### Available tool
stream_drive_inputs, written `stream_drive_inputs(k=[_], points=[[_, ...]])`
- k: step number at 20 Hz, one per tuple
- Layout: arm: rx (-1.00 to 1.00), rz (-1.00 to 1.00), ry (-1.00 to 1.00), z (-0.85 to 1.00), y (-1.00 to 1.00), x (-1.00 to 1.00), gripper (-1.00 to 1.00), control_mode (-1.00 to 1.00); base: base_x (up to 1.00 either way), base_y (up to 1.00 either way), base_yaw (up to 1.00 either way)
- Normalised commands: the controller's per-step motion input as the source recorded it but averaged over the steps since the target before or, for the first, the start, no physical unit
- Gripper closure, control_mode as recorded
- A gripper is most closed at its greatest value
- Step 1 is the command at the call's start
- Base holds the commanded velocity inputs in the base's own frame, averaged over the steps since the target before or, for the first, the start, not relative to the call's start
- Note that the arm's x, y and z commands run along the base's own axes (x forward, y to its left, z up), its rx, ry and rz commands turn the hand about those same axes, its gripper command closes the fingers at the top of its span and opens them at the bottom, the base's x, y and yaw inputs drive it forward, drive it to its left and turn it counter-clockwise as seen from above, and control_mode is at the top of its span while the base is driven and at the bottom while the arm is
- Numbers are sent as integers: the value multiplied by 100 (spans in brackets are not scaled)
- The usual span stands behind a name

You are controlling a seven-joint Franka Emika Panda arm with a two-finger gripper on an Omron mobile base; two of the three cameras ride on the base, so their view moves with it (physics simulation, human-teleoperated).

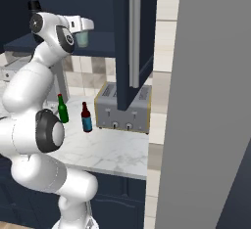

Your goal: Sort all alcoholic drinks to one cabinet, and non-alcoholic drinks to the other.

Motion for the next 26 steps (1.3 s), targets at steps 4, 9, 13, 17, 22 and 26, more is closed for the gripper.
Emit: stream_drive_inputs(k=[4, 9, 13, 17, 22, 26], points=[[0, 3, 0, -4, 0, 27, 100, -100, 0, 0, 0], [-1, 2, 0, -15, 0, 18, -100, -100, 0, 0, 0], [-1, 2, 0, -8, 0, 4, -100, -100, 0, 0, 0], [0, 2, 0, 0, 0, 0, -100, -100, 0, 0, 0], [0, 1, 0, 0, 7, 0, -100, -100, 0, 0, 0], [0, 1, 1, 0, 7, -4, -100, -100, 0, 0, 0]])
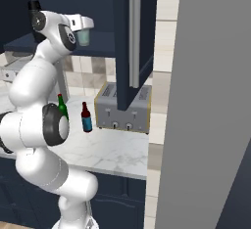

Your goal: Sort all alcoholic drinks to one cabinet, and non-alcoholic drinks to the other.

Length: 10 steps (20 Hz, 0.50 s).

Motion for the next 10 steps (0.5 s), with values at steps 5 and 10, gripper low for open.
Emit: stream_drive_inputs(k=[5, 10], points=[[0, 2, 0, 5, 1, -31, -100, -100, 0, 0, 0], [0, 0, -1, 20, 0, -61, -100, -100, 0, 0, 0]])
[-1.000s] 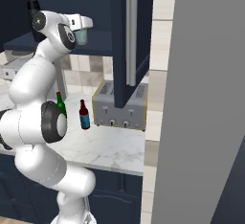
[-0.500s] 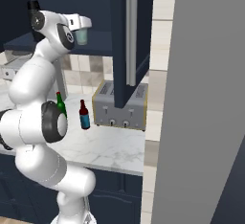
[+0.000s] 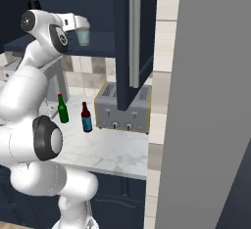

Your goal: Sort all alcoholic drinks to one cabinet, and non-alcoholic drinks to the other.

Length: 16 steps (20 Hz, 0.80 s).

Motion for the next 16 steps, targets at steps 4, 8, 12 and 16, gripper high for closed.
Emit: stream_drive_inputs(k=[4, 8, 12, 16], points=[[0, 1, -1, 23, 0, -71, -100, -100, 0, 0, 0], [0, 2, 0, 16, 0, -75, -100, -100, 0, 0, 0], [0, 2, 0, 0, 0, -81, -100, -100, 0, 0, 0], [2, 3, 1, 0, 0, -83, -100, -100, 0, 0, 0]])
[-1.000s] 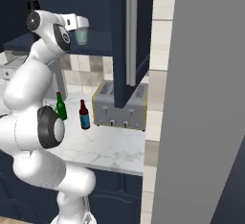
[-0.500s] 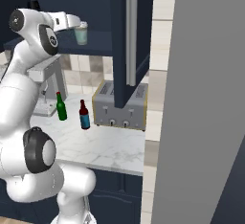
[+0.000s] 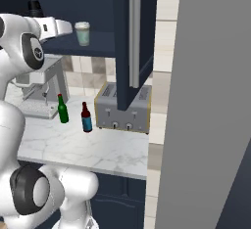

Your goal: Sort all alcoholic drinks to one cabinet, and non-alcoholic drinks to the other.

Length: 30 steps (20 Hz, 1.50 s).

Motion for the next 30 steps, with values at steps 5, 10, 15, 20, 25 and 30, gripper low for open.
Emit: stream_drive_inputs(k=[5, 10, 15, 20, 25, 30], points=[[10, 7, 7, 0, 0, -71, -100, -100, 0, 0, 0], [10, 9, 11, -1, 8, -57, -100, -100, 0, 0, 0], [4, 4, 4, -19, 18, -46, -100, -100, 0, 0, 0], [0, 0, 3, -22, 21, -29, -100, -100, 0, 0, 0], [0, 0, 11, -41, 15, -4, -100, -100, 0, 0, 0], [0, 0, 15, -30, 6, 0, -100, -100, 0, 0, 0]])
